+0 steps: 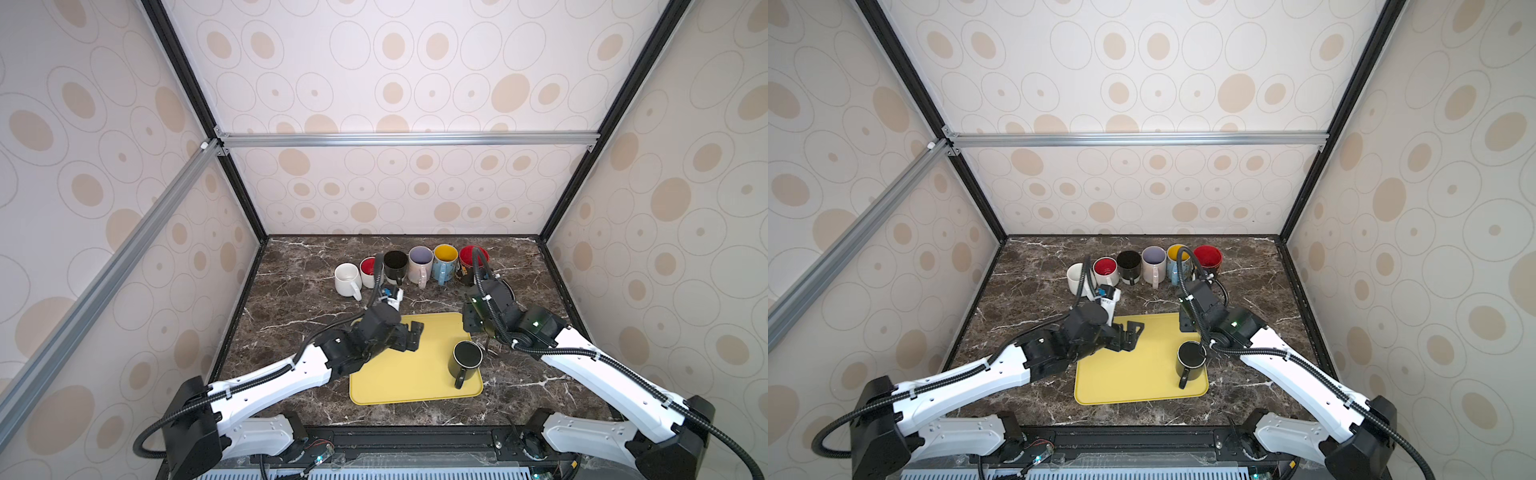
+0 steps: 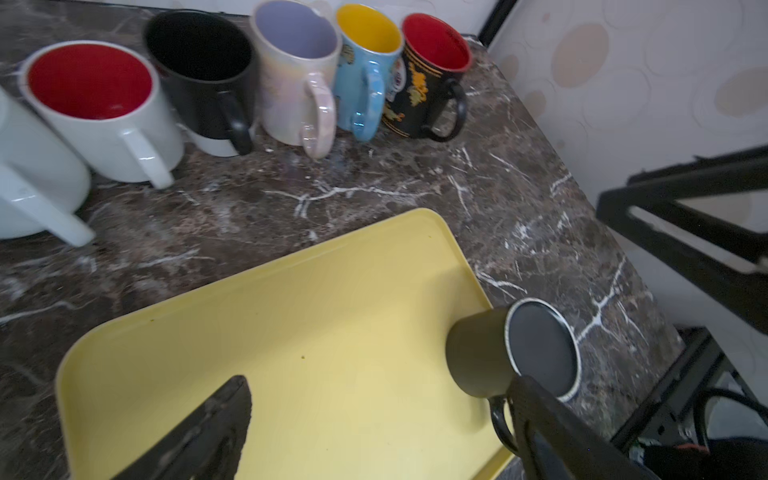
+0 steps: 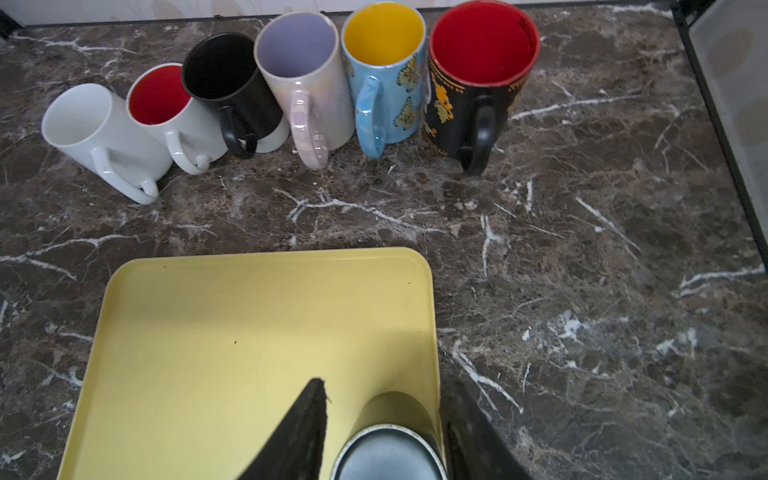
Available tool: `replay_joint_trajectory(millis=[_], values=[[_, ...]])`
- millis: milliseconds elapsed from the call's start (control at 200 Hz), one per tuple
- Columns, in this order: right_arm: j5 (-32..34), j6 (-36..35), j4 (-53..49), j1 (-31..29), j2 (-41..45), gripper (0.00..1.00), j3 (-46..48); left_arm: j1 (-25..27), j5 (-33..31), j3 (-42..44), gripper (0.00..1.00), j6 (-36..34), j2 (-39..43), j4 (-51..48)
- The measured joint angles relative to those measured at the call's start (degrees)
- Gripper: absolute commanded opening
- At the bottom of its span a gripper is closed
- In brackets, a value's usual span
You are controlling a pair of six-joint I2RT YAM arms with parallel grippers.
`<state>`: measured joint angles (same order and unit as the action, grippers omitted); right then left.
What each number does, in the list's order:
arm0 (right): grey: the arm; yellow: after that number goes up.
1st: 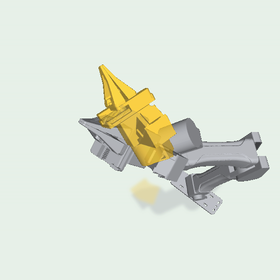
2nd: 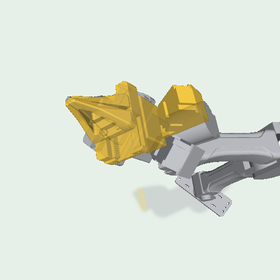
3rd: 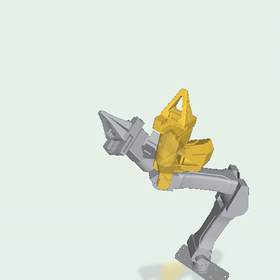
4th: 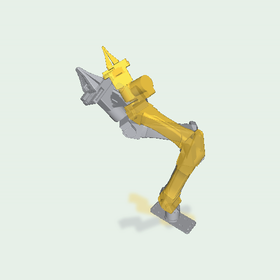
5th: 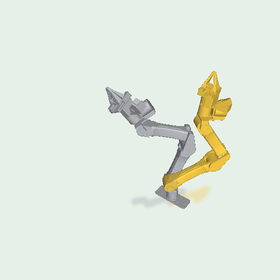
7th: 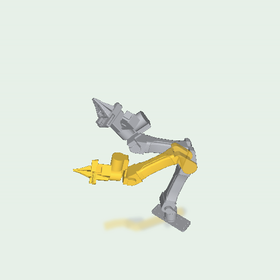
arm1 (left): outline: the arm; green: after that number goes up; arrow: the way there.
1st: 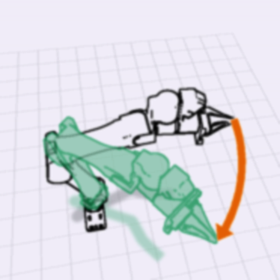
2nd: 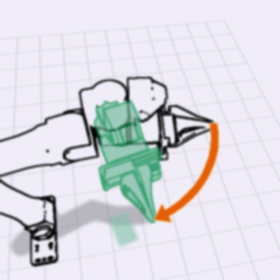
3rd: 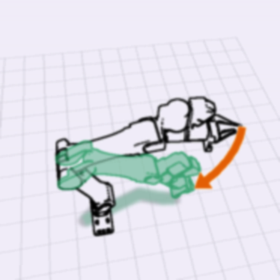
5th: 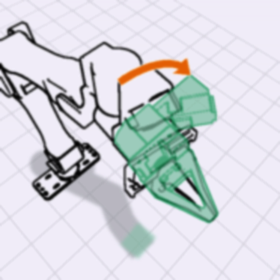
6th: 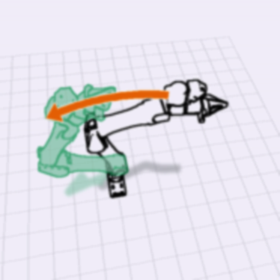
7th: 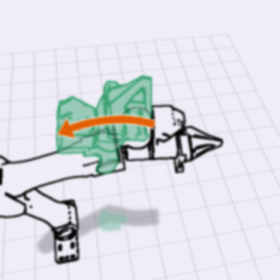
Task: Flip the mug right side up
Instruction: 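Lower the left gripper onto the upside-down dark mug's handle and close it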
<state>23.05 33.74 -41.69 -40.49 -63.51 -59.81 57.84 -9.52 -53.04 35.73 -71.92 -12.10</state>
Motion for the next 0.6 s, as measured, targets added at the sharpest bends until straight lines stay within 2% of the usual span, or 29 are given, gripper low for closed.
replay_joint_trajectory(millis=[155,365,600], values=[[-0.6,1.8,-0.8,1.4,4.0,0.46,1.9,5.4,0.0,-2.8,0.95,-1.5,-6.6,-0.4],[-1.6,3.4,-0.9,2.4,5.9,0.46,4.0,9.2,-0.1,-3.3,0.95,-1.5,-10.3,-1.0],[-2.1,6.0,-2.5,4.1,12.9,0.46,9.2,13.9,-1.2,-9.6,0.96,-1.5,-16.5,-2.4]])
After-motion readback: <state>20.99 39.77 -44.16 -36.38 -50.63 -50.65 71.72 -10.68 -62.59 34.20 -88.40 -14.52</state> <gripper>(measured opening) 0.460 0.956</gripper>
